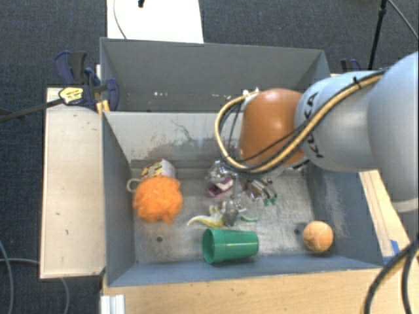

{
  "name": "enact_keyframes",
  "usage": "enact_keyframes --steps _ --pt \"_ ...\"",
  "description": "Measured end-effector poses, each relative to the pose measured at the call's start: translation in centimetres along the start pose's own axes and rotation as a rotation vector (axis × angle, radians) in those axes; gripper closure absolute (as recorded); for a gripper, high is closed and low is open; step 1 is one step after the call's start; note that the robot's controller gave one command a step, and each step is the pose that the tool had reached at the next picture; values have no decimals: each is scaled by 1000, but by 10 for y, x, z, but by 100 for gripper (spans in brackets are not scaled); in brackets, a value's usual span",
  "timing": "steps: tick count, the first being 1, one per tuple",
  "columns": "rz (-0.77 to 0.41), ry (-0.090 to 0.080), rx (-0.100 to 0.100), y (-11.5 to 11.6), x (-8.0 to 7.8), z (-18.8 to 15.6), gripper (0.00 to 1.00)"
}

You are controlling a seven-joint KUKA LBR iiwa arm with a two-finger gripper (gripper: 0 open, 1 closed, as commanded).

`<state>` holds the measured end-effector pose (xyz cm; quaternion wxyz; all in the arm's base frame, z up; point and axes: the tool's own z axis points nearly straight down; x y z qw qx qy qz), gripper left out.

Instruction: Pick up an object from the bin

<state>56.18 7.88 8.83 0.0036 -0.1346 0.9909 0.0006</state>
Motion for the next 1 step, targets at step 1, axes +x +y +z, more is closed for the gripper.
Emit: enact_keyframes --steps 1 --pt "-347 0 -3 -1 -3 15 100"
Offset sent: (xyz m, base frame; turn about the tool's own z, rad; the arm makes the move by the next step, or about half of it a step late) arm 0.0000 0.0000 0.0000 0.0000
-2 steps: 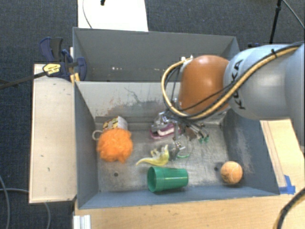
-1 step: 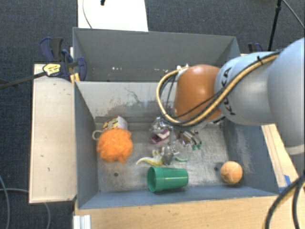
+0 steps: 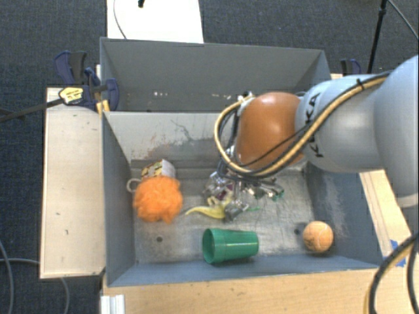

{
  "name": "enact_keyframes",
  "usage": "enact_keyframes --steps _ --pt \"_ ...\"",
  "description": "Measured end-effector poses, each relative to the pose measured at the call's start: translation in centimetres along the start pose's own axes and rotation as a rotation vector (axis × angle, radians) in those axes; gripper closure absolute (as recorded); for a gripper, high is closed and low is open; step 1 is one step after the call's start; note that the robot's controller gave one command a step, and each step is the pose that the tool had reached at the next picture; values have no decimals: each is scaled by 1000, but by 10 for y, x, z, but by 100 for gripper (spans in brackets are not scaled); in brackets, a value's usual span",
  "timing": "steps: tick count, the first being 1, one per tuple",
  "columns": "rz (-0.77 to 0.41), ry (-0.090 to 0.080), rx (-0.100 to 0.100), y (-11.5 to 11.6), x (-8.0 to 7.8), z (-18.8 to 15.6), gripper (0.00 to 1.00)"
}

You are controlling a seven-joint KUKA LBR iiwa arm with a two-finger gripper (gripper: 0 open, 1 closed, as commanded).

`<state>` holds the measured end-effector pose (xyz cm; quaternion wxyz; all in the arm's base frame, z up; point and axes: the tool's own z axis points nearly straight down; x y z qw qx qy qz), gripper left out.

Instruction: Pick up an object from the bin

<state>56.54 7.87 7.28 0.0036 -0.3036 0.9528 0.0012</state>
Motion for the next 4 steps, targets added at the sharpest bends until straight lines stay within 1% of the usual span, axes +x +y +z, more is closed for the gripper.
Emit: enact_keyframes --steps 1,2,3,4 --pt "1 0 0 0 0 0 100" --pt "1 6 -2 1 2 -4 100" --pt "2 15 -5 1 4 -26 100" --pt "2 11 -3 1 2 -49 100"
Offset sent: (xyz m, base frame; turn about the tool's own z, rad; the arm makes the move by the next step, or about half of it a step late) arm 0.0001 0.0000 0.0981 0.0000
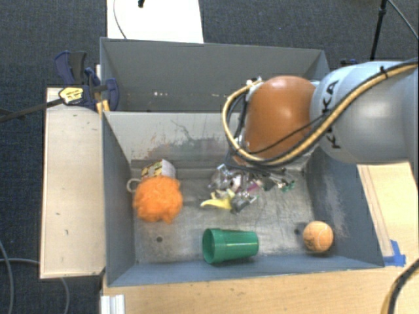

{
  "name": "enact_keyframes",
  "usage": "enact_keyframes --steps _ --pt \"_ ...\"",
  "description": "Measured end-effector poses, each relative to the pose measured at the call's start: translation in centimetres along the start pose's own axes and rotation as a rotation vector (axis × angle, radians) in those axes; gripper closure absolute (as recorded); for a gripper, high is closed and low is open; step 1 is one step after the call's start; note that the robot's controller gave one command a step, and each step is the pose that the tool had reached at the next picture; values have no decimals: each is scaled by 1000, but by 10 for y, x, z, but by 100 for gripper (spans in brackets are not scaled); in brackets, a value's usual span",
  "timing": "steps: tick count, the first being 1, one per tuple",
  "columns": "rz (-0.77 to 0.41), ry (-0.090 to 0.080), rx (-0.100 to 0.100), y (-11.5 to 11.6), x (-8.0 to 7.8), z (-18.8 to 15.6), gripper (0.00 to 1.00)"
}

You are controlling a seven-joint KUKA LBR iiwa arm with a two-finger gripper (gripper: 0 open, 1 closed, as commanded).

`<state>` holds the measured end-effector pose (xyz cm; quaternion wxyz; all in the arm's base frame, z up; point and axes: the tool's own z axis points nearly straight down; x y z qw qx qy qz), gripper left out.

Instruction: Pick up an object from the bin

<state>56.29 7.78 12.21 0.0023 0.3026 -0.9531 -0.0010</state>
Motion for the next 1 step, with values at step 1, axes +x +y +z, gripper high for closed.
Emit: enact_keyframes --steps 1 --pt "1 -4 2 0 0 -22 100"
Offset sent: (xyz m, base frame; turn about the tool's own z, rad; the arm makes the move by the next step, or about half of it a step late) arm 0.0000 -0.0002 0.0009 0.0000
